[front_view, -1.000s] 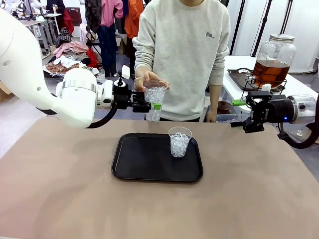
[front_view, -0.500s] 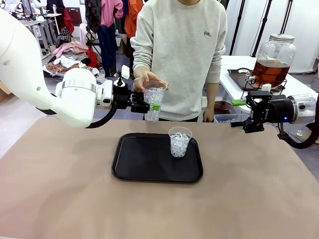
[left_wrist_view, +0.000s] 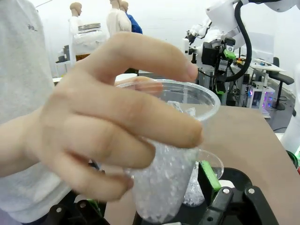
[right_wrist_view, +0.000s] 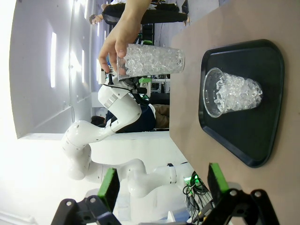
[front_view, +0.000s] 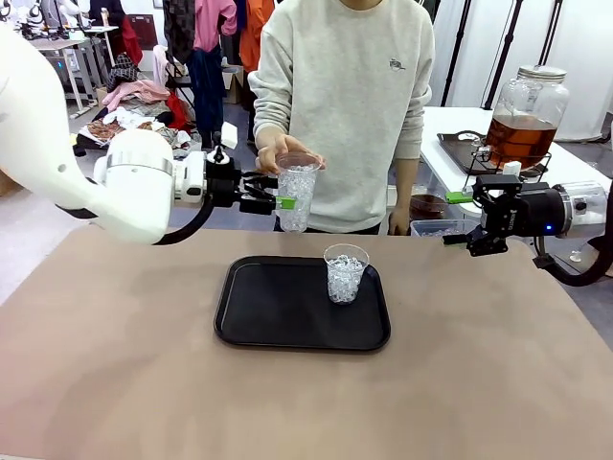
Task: Pour the drink into the iced cup.
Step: Open the gripper to release the iced cup you were holding, then pick up the iced cup indicated by the human and present it to them.
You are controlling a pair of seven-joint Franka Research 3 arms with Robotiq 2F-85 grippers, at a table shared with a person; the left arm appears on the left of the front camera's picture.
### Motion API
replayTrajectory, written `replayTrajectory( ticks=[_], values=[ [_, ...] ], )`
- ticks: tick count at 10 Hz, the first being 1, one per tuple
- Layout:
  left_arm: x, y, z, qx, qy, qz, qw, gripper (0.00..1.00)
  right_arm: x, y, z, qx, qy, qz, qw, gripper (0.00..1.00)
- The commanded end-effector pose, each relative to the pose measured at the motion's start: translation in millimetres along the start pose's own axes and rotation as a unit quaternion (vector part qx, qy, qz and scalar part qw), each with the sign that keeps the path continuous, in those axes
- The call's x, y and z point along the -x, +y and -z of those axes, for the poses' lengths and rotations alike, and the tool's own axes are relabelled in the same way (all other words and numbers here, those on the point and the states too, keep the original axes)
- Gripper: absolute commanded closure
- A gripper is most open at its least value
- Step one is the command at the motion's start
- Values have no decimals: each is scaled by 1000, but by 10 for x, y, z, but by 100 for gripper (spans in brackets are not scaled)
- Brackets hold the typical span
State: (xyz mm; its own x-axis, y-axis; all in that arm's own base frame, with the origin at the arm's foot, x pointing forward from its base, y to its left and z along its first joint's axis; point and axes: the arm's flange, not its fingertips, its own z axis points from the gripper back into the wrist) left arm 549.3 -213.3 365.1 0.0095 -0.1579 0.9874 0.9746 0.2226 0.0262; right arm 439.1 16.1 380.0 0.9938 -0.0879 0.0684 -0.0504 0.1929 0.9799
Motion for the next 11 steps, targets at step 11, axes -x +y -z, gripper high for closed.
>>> replayTrajectory(
  ticks=[11],
  values=[
    [-307,-524,-1670,31,-9,-1,999,0,-3,19,-8,-1,-1,-2,1000,0]
  ],
)
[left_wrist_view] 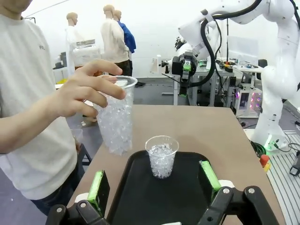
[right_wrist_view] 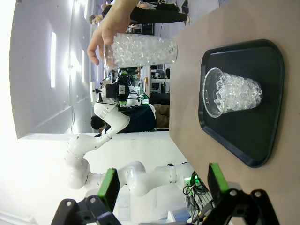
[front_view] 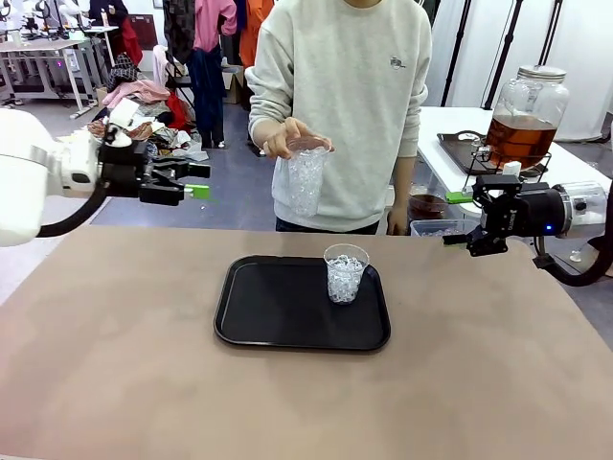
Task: Pour the drink into the iced cup.
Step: Pick up the iced cup indicated by the human and present it to them.
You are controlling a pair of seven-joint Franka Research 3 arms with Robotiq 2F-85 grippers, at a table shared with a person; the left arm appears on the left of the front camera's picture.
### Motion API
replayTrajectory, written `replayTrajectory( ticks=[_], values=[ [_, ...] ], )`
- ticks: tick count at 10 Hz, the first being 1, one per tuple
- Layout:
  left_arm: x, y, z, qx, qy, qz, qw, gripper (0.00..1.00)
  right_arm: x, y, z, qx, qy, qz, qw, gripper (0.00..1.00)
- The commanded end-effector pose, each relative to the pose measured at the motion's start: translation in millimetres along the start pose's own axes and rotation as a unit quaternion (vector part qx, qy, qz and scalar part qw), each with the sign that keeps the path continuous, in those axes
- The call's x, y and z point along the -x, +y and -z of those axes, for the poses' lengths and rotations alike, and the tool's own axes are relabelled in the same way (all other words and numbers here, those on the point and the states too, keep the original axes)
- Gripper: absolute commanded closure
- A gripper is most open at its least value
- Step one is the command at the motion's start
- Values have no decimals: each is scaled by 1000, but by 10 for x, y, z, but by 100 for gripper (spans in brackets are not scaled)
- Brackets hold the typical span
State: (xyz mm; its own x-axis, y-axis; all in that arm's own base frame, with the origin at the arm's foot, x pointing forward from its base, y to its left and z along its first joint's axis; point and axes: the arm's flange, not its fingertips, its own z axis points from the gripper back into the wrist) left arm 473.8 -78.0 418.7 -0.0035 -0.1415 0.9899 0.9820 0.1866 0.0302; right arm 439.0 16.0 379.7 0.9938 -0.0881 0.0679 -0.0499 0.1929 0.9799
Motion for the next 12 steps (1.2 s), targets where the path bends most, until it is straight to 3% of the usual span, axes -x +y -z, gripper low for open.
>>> replayTrajectory(
  ticks=[1,12],
  values=[
    [-2,-131,-195,19,9,-1,1000,0,-4,21,-8,-1,-1,-2,1000,0],
    [46,-80,-323,12,21,7,1000,0,-4,21,-8,-1,-1,-2,1000,0]
  ],
)
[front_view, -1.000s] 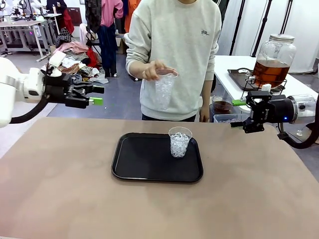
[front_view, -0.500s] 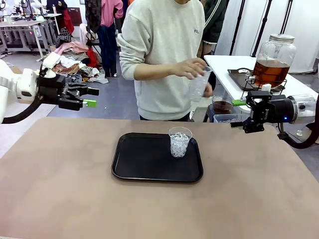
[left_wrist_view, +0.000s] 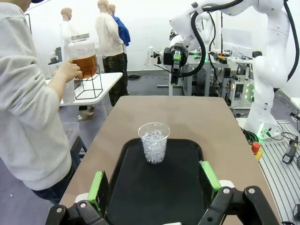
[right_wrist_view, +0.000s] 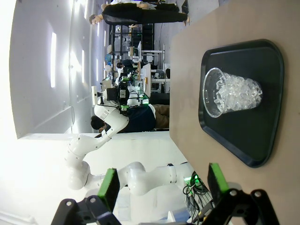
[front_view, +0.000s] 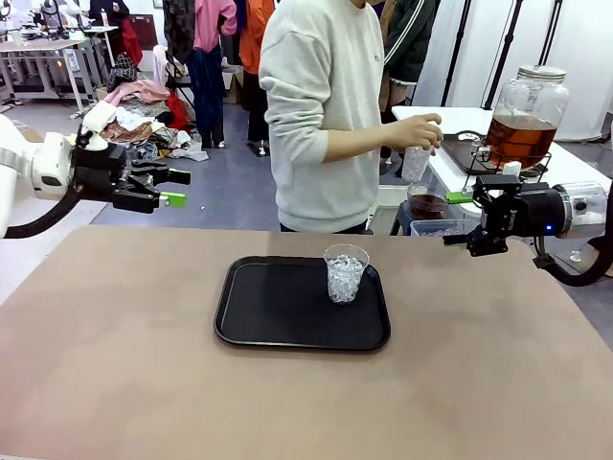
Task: Pour the drink into the iced cup.
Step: Pick up the iced cup indicated by the human and present it to them.
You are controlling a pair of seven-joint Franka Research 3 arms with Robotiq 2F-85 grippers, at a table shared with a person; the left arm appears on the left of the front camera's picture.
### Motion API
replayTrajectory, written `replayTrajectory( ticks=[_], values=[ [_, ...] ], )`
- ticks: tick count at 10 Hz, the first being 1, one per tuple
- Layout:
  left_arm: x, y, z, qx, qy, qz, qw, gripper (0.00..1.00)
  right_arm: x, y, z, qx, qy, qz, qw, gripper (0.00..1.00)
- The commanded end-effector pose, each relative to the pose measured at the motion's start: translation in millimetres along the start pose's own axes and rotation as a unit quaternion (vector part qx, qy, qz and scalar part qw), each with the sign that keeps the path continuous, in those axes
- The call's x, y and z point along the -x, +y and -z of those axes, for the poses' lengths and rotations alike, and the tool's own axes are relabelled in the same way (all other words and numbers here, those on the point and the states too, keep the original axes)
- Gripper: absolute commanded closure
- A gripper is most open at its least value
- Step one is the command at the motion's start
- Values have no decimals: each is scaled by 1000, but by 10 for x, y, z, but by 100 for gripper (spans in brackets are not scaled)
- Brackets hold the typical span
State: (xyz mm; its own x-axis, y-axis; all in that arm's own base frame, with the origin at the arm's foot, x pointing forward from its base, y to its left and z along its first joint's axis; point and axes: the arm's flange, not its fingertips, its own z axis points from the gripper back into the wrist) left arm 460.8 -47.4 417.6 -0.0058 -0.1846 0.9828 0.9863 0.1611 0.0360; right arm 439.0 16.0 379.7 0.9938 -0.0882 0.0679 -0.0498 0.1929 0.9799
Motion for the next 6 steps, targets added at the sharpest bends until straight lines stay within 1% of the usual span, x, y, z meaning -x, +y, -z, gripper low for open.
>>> replayTrajectory(
  ticks=[1,6],
  values=[
    [-8,-9,-3,0,0,2,1000,0,-4,21,-7,-1,-1,-2,1000,0],
    [-8,-9,-3,0,0,2,1000,0,-4,21,-7,-1,-1,-2,1000,0]
  ],
)
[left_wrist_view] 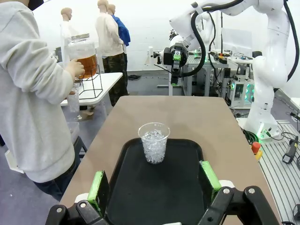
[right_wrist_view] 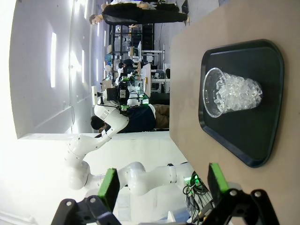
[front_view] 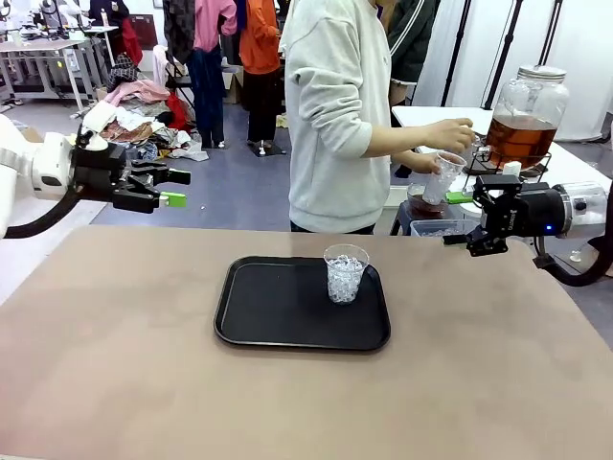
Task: Pour the drink into the iced cup.
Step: Pick up the iced cup indicated by the human and present it to them.
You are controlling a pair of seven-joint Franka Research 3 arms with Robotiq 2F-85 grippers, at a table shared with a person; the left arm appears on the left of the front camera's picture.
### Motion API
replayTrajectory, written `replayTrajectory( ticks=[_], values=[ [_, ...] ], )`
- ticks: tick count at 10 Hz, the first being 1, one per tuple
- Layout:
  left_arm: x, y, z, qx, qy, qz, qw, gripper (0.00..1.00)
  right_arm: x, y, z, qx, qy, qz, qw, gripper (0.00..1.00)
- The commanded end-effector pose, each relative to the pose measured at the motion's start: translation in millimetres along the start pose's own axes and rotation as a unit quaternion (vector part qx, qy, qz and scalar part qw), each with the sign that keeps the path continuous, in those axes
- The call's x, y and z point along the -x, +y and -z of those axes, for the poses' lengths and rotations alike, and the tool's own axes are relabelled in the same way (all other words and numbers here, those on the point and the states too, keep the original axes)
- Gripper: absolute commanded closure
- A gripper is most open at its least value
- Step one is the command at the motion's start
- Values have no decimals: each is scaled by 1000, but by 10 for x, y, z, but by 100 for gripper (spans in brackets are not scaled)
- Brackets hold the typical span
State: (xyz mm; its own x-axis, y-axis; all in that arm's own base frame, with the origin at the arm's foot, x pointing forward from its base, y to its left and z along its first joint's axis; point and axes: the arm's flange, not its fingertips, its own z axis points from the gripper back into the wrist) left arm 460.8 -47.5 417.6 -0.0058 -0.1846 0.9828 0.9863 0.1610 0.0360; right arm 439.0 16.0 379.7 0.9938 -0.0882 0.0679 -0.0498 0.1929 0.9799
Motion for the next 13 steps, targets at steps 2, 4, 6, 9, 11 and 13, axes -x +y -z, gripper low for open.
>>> replayTrajectory(
  ticks=[2,4,6,9,11,13],
  values=[
    [-8,-9,-3,0,0,2,1000,0,-4,21,-7,-1,-1,-2,1000,0],
    [-8,-9,-3,0,0,2,1000,0,-4,21,-7,-1,-1,-2,1000,0],
    [-8,-9,-3,0,0,2,1000,0,-4,21,-7,-1,-1,-2,1000,0],
    [-8,-9,-3,0,0,2,1000,0,-4,21,-7,-1,-1,-2,1000,0],
    [-8,-9,-3,0,0,2,1000,0,-4,21,-7,-1,-1,-2,1000,0],
    [-8,-9,-3,0,0,2,1000,0,-4,21,-7,-1,-1,-2,1000,0]
  ],
)
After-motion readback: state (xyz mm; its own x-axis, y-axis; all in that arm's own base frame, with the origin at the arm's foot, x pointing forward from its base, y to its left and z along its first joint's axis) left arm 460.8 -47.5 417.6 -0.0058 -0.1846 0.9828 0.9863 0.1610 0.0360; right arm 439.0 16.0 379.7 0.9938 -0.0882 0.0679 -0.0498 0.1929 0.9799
